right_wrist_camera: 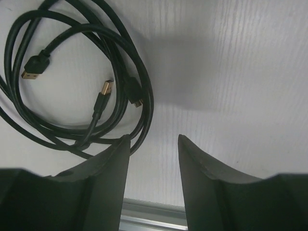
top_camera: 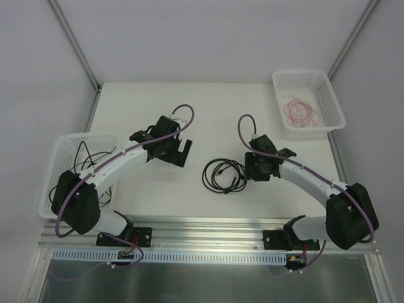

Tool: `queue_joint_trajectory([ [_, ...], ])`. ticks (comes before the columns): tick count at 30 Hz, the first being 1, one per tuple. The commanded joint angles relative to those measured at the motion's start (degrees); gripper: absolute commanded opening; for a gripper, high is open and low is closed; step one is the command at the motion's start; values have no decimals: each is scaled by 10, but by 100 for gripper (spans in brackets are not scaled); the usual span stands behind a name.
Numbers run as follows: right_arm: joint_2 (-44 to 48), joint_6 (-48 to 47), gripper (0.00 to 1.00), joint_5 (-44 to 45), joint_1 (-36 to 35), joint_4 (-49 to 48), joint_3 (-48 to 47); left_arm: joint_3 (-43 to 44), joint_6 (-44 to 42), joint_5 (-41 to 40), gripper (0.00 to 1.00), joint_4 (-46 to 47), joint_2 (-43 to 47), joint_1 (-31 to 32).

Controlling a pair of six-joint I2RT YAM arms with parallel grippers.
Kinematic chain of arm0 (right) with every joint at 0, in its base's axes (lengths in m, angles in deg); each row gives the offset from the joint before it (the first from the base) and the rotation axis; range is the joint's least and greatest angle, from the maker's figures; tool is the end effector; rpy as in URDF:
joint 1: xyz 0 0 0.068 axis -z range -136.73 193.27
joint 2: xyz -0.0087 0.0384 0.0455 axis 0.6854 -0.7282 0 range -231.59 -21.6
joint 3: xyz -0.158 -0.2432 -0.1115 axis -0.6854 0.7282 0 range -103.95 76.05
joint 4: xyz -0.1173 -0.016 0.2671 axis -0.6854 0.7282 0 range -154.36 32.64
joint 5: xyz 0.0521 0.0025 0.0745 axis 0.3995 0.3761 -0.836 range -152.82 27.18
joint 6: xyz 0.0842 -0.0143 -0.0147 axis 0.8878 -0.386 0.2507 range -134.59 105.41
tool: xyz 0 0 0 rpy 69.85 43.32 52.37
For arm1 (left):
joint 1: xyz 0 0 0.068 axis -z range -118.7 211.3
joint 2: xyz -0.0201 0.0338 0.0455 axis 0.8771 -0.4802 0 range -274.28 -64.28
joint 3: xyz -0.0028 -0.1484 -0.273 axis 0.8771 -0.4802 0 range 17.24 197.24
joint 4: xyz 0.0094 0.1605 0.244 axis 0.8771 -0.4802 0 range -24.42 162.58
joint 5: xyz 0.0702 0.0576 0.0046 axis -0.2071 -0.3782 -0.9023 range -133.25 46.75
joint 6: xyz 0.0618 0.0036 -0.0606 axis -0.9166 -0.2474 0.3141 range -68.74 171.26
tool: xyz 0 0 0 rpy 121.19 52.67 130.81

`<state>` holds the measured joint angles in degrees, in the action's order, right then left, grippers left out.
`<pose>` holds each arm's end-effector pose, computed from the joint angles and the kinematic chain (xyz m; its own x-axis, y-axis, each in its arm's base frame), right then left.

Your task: Untangle the cables

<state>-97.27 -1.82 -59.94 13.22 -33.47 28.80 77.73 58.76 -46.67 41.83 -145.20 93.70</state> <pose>0.2568 0.1441 0.1983 -0.8317 -0.2259 -0.5072 -0.3014 0.9509 0.0707 0.2958 -0.1824 0.2548 -0.7180 0.3011 -0.6276 0.4130 0.9100 -0.0358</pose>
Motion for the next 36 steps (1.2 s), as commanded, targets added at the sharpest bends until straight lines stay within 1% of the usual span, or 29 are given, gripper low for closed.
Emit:
queue_joint_trajectory([
  [1, 19, 61, 47, 3, -16, -79, 23, 17, 8, 4, 99, -5, -1, -2],
  [3, 10, 74, 43, 8, -18, -99, 38, 18, 7, 2, 99, -8, -3, -2],
  [8, -23, 88, 40, 16, -20, -134, 54, 21, 6, -2, 99, -11, -6, -1],
  [11, -36, 91, 36, 24, -23, -144, 57, 21, 6, -2, 99, -12, -8, -2],
  [14, -51, 92, 29, 36, -27, -142, 58, 23, 6, -3, 99, -13, -11, -1],
  [15, -53, 92, 22, 42, -28, -139, 59, 23, 6, -2, 99, -13, -12, -1],
  [17, -47, 88, 13, 56, -35, -124, 57, 24, 6, 0, 99, -14, -13, -1],
  [18, -42, 87, 6, 61, -40, -113, 52, 24, 6, 0, 99, -16, -12, -1],
  [19, -27, 81, 3, 70, -43, -102, 40, 24, 6, 0, 99, -16, -13, -1],
  [20, -18, 76, 1, 72, -55, -75, 29, 24, 5, 0, 99, -15, -12, -1],
  [22, 3, 62, 1, 91, -67, -43, 5, 24, 6, -1, 99, -17, -12, -1],
  [26, 66, 43, 1, 107, -93, 39, -91, 25, 6, -1, 99, -17, -13, -1],
  [29, 98, 33, 1, 112, -115, 70, -140, 24, 6, -1, 99, -17, -15, -1],
  [30, 121, 30, 1, 110, -124, 71, -166, 25, 6, -1, 99, -17, -16, -1],
  [31, 131, 30, 1, 107, -126, 69, -173, 25, 6, 0, 99, -17, -15, -1],
  [33, 169, 32, 1, 100, -128, 51, -180, 26, 6, 2, 99, -18, -16, -1],
  [36, 194, 32, 1, 116, -128, 41, -181, 25, 7, 8, 99, -17, -14, -1],
])
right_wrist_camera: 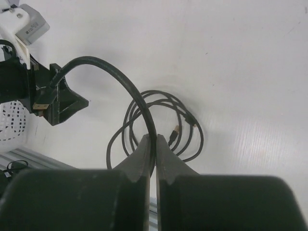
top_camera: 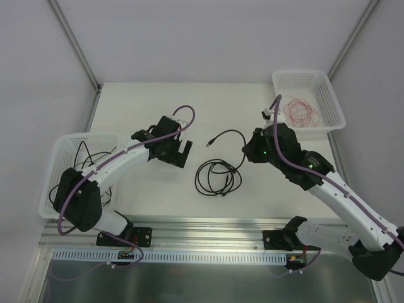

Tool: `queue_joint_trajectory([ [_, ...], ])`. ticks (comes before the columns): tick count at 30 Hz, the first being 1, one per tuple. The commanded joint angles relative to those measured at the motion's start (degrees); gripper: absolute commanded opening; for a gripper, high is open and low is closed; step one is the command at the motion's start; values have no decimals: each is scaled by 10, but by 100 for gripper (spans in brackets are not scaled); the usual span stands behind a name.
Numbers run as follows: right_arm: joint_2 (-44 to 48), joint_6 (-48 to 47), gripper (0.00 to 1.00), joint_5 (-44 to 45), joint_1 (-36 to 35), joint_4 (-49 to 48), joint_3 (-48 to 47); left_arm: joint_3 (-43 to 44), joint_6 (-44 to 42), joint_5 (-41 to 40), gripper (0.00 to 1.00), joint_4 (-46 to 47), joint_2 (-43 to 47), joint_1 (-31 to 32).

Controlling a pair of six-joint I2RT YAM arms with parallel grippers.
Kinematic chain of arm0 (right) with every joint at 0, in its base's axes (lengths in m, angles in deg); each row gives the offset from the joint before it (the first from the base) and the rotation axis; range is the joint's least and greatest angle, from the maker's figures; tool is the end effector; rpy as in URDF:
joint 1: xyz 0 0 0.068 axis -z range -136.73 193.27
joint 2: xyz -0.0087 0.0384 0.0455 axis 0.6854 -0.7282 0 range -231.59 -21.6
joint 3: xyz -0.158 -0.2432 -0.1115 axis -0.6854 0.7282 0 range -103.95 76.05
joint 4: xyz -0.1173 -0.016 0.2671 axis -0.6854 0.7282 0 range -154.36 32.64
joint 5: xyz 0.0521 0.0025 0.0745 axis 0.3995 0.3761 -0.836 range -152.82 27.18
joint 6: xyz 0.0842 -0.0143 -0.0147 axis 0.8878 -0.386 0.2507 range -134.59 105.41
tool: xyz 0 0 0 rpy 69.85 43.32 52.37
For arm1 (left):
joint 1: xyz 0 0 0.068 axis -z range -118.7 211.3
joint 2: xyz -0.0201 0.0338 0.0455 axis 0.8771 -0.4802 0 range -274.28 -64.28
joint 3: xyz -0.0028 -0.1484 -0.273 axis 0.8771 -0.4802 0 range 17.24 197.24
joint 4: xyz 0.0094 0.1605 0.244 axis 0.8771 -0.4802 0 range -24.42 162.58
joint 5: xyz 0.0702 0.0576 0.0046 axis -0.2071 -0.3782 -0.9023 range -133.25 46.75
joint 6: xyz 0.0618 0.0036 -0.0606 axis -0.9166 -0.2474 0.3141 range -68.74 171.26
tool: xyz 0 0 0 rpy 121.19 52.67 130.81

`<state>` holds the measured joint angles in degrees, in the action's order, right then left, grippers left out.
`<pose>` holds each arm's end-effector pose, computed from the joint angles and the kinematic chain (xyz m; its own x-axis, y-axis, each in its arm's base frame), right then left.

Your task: Untangle the cables

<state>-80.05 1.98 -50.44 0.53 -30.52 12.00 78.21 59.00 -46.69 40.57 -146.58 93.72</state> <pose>0.2043 0.1664 0.3880 -0.4827 -0.0667 -0.8732 -0.4032 0.9021 0.1540 0.2975 -0.1836 0.2479 -0.7391 0.3099 -0.5981 0.4090 0.9120 -0.0328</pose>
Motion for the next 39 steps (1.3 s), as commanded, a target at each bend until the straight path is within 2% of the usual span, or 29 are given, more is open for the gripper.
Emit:
queue_joint_trajectory([
  [1, 32, -6, 1, 49, -2, 16, -13, 20, 7, 11, 99, -4, 1, -1],
  [6, 78, 8, 1, 122, -1, 51, -16, 17, 25, 30, 99, -4, 5, 3],
  [9, 108, -6, 1, 107, -1, 32, -25, 18, 50, 56, 99, -2, 7, 27],
  [12, 101, -16, 1, 99, -1, 57, -49, 17, 97, 87, 98, 19, -1, 58],
  [17, 108, -13, 1, 76, -1, 47, -25, -19, 198, 80, 92, 78, -19, 113],
  [22, 125, 4, 1, 44, -1, 21, 4, -36, 272, 45, 78, 161, -60, 154],
  [29, 143, 14, 1, 7, -1, 10, 5, -62, 289, 48, 63, 291, -130, 173],
  [37, 152, 29, 1, -31, -1, -7, 15, -49, 290, -14, 48, 314, -189, 196],
  [38, 154, 29, 1, -33, -2, -7, 11, -50, 295, -21, 41, 314, -196, 196],
  [39, 155, 29, 1, -38, -2, -6, 9, -52, 301, -34, 38, 315, -200, 196],
])
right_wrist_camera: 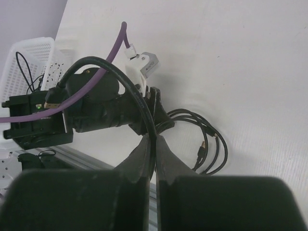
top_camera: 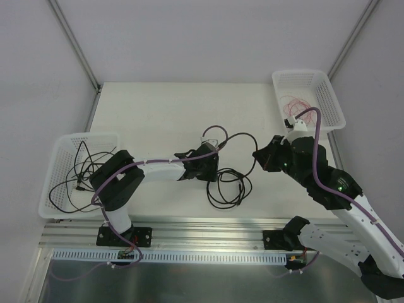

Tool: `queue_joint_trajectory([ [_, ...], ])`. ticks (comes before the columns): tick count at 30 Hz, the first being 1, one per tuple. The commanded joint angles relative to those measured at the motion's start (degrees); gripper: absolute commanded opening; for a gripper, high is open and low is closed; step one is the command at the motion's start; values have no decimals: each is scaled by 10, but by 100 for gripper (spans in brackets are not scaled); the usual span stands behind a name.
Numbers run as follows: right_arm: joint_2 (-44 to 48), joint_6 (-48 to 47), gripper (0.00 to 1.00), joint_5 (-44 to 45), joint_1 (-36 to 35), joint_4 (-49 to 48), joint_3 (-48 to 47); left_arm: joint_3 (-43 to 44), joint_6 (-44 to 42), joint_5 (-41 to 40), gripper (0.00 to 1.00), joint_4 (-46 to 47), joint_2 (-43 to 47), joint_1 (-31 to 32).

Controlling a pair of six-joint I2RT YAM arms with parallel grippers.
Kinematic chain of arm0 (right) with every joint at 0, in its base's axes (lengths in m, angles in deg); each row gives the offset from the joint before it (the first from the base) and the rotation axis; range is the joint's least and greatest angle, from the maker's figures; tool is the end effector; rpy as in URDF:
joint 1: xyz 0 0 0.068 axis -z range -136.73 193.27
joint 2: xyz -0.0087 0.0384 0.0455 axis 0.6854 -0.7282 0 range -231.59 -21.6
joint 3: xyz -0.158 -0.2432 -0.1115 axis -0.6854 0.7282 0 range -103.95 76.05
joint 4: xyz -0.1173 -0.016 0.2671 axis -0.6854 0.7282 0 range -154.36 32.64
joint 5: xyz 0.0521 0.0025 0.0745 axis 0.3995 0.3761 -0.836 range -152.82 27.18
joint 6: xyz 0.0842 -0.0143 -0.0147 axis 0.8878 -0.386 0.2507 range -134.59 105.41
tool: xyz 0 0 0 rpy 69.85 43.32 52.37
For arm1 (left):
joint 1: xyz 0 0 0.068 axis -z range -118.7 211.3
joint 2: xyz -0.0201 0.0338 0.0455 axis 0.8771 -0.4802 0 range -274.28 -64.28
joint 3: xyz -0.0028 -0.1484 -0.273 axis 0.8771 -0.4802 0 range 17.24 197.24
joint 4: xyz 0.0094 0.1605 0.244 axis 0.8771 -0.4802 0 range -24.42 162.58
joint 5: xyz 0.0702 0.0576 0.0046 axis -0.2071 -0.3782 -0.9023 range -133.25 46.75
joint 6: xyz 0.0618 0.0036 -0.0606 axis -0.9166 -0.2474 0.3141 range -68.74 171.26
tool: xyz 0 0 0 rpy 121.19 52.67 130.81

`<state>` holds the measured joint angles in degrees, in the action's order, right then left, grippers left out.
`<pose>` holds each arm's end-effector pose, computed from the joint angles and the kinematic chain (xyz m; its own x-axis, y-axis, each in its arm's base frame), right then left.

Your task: Untangle the cables

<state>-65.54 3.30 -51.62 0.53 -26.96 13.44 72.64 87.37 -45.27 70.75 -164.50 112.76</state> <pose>0.1473 0.1159 0.4215 -0.3876 0.0523 -0.9203 -0.4324 0.8714 0.2316 0.2614 -0.3239 0.1491 -0.8179 0.0813 -0.5696 0.3522 0.8536 -0.3839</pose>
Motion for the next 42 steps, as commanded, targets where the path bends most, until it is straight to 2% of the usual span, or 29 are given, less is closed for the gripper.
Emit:
queue_joint_trajectory([
  [1, 12, 17, 1, -29, -2, -41, -7, 2, 21, -54, 33, 12, -23, 7],
  [2, 15, 16, 1, -30, -2, -40, -11, 1, 23, -59, 26, 13, -25, 6],
  [3, 21, 15, 1, -29, -1, -37, -13, -1, 26, -65, 0, 11, -25, 7],
  [7, 47, 0, 1, 7, -1, 4, -28, -19, 19, -110, 0, 8, -5, 3],
  [10, 87, -20, 1, 64, -1, 34, -32, -43, 24, -132, 0, -9, 28, -27],
  [15, 128, -47, 1, 171, -1, 106, -62, -97, 53, -90, 0, -51, 94, -142],
  [19, 153, -70, 1, 218, -1, 142, -96, -115, 49, -88, 0, -84, 136, -234],
  [26, 197, -94, 1, 326, -2, 201, -144, -129, 40, -83, 0, -116, 194, -329],
  [31, 207, -92, 1, 335, -2, 224, -138, -118, 27, -101, 0, -131, 208, -350],
  [34, 214, -88, 1, 352, -2, 243, -146, -108, 22, -98, 0, -143, 201, -384],
  [42, 281, -32, 1, 484, -29, 311, -189, -79, 2, -124, 0, -171, 195, -430],
])
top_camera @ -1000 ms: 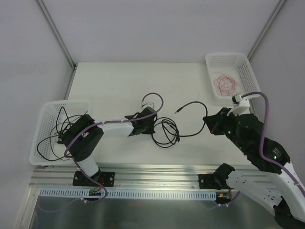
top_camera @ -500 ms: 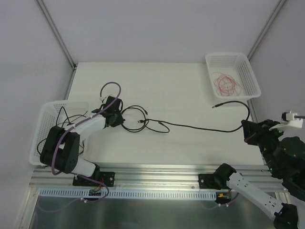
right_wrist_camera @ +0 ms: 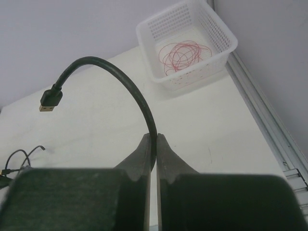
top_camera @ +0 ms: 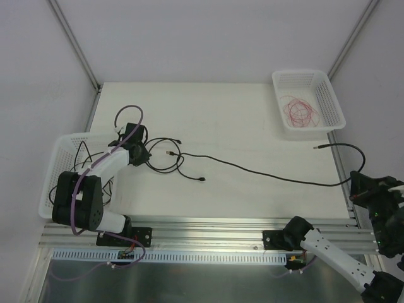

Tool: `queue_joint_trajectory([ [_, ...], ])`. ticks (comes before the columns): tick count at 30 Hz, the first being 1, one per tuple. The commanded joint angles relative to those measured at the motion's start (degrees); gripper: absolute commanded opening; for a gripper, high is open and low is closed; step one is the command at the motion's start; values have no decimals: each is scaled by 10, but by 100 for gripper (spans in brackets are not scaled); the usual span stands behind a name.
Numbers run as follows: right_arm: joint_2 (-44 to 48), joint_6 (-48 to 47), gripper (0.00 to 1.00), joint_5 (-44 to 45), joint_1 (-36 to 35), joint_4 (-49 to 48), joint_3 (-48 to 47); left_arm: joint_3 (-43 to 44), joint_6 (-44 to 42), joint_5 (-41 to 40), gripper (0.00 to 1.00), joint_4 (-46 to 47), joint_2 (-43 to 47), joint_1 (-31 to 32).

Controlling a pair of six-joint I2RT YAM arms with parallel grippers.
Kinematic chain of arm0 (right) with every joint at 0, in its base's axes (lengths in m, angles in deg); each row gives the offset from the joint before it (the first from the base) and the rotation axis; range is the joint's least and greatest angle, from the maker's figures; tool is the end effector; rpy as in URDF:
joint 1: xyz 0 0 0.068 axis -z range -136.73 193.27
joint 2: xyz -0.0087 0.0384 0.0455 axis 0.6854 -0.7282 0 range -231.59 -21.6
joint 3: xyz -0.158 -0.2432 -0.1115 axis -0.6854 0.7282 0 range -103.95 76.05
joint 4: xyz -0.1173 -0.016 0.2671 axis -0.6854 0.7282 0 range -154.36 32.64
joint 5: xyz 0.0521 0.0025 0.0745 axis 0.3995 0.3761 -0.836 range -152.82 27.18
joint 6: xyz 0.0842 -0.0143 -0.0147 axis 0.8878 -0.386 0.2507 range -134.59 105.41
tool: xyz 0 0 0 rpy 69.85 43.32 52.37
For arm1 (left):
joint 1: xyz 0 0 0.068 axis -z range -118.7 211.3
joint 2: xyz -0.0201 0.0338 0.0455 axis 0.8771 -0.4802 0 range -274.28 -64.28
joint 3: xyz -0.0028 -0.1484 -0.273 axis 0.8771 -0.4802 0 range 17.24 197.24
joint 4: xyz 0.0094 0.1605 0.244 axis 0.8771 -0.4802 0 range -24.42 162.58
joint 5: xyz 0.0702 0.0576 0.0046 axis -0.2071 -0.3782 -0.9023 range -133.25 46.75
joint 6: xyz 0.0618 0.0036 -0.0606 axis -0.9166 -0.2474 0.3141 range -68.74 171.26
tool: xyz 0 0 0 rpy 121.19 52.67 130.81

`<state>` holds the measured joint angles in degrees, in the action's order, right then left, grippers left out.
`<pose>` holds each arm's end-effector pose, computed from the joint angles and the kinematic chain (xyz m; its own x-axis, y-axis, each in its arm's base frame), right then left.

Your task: Untangle the cables

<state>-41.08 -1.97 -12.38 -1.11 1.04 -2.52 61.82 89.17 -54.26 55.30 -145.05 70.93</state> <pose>0.0038 -0.0789 0.4700 -0.0545 0.1415 -0.9884 0.1170 0.9840 0.1344 0.3175 -0.0391 0.1772 -0.6570 -0.5004 -0.5639 -0.4458 0.8611 -0.2447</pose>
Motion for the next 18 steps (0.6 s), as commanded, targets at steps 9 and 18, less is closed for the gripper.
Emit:
queue_joint_trajectory([
  [9, -46, 81, 1, 22, -134, 92, 28, 56, -43, 26, 0, -28, 25, -15],
  [18, -170, 102, 61, -150, -135, -58, 211, 18, -89, 66, 0, -34, 155, 63],
])
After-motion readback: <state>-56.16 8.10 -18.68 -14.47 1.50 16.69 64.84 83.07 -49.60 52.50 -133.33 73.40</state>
